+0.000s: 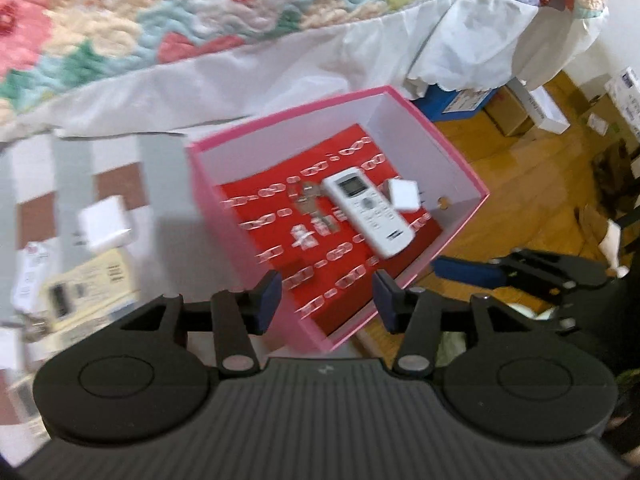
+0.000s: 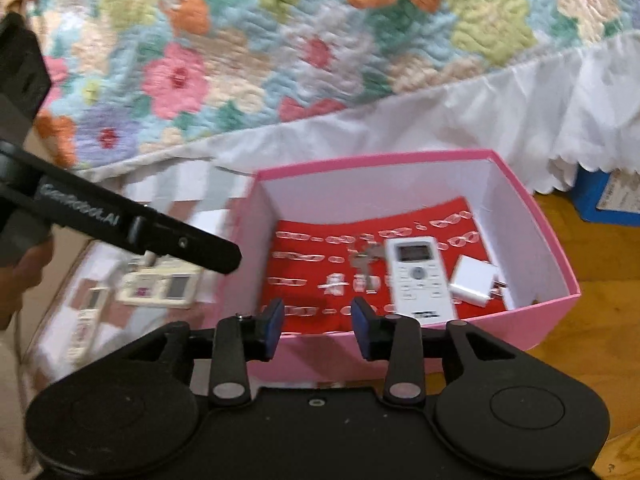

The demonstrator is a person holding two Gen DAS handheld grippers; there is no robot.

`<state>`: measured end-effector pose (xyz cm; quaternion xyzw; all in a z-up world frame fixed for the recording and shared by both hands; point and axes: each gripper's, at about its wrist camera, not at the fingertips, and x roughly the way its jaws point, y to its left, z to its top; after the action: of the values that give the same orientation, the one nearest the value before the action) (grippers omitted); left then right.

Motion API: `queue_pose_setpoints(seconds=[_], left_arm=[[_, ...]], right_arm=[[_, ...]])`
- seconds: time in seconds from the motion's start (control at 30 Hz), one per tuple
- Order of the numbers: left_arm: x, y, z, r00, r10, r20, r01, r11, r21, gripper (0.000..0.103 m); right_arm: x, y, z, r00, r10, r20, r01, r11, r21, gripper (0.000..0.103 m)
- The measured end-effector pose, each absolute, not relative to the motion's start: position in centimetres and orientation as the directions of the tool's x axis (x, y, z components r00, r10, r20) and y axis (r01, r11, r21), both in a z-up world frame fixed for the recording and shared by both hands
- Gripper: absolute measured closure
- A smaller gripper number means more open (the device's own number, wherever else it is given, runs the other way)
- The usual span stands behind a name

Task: Organize rigid objects
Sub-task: 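Carry the keys with the left gripper into the pink box and release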

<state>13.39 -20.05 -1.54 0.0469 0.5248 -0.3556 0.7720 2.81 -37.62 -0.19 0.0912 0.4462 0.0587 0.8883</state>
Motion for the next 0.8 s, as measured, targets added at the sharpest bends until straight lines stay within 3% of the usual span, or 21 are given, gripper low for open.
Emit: queue_pose_setpoints(seconds=[0.43, 0.6, 0.7, 0.8], left_arm=[[11.4, -6.6, 4.2, 0.279, -0.357, -0.892, 0.482, 0.855, -0.191, 0.048], [11.2, -1.5, 2.7, 0.280, -0.295, -0.914, 0.395, 0.903, -0.170, 0.043], [11.9, 1.2, 0.4, 0.275, -0.249, -0.929, 0.324, 0.933, -0.155, 0.037], [12.8, 3.3, -2.3, 0.257, -0.239, -0.936, 0.272, 0.948, -0.168, 0.036]], right_arm=[[3.0, -28.4, 6.0, 0.466, 0.440, -0.768, -0.319, 0.893, 0.318, 0.058], [4.5, -23.6, 4.9, 0.376, 0.544, -0.750, -0.408, 0.824, 0.393, 0.057], [5.5, -20.8, 2.8, 0.327, 0.584, -0.743, -0.442, 0.789, 0.426, 0.046], [6.8, -18.1, -0.2, 0.277, 0.620, -0.734, -0.442, 0.761, 0.476, 0.044]])
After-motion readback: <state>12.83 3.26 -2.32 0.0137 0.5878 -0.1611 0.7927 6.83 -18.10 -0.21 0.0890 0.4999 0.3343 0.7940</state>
